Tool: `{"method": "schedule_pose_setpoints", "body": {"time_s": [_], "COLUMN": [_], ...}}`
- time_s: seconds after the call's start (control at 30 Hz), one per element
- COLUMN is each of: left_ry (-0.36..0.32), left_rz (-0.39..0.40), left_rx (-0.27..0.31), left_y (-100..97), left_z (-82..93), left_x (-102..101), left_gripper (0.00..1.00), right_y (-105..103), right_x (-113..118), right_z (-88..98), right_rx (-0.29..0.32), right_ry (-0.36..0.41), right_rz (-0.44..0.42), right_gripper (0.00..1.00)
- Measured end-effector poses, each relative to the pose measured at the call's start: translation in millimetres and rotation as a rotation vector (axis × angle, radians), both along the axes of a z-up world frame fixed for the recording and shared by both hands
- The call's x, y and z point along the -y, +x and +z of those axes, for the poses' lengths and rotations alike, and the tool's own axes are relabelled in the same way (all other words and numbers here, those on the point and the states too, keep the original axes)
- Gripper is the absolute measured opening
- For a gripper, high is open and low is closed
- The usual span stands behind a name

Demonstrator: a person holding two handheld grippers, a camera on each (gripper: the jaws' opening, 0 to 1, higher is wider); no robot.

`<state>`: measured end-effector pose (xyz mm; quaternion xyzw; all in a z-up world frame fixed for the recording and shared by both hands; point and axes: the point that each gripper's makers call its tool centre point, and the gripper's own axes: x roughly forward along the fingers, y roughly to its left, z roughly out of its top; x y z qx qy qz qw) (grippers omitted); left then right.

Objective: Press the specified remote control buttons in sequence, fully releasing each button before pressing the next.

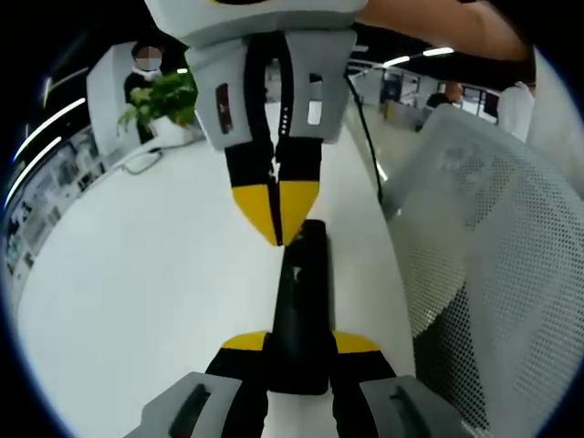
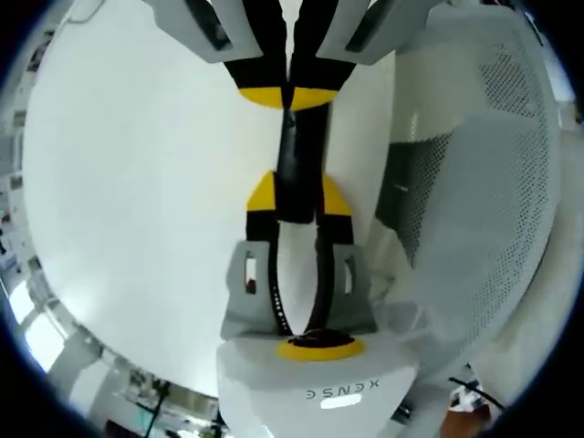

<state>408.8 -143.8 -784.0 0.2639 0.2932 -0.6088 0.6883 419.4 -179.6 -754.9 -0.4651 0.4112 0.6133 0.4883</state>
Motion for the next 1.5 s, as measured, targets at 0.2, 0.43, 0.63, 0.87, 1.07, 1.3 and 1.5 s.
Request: {"method": "schedule_pose_setpoints", "body": {"time_s": [0.2,0.43,0.63,0.87,1.07,1.3,1.5], "left_ry": [-0.002,-0.009,-0.011,-0.016,-0.017,-0.023,-0.023], "left_rz": [0.001,0.003,0.003,0.004,0.003,0.006,0.006], "left_rx": [0.0,0.0,0.001,0.001,0.001,0.001,0.001], "left_y": [-0.6,-2.2,-3.3,-3.3,-3.0,-2.5,-2.1], "left_z": [-0.3,-0.2,-0.3,-0.9,-1.0,-0.8,-0.7], "left_x": [0,0,-1,-1,-1,-1,-1], "left_gripper": [0.24,0.24,0.24,0.24,0.24,0.24,0.24], "right_y": [1,-2,-4,-5,-6,-9,-9], "right_x": [-5,-10,-11,-8,-7,-8,-8], "right_z": [-1.3,-3.9,-10.7,-18.4,-22.3,-24.9,-25.2], "right_rx": [-0.005,-0.011,-0.023,-0.036,-0.041,-0.051,-0.052], "right_ry": [-0.003,-0.006,-0.014,-0.028,-0.039,-0.043,-0.055], "right_rz": [0.012,0.025,0.029,0.03,0.031,0.031,0.04], "right_gripper": [0.0,0.0,0.0,0.0,0.0,0.0,0.0]}}
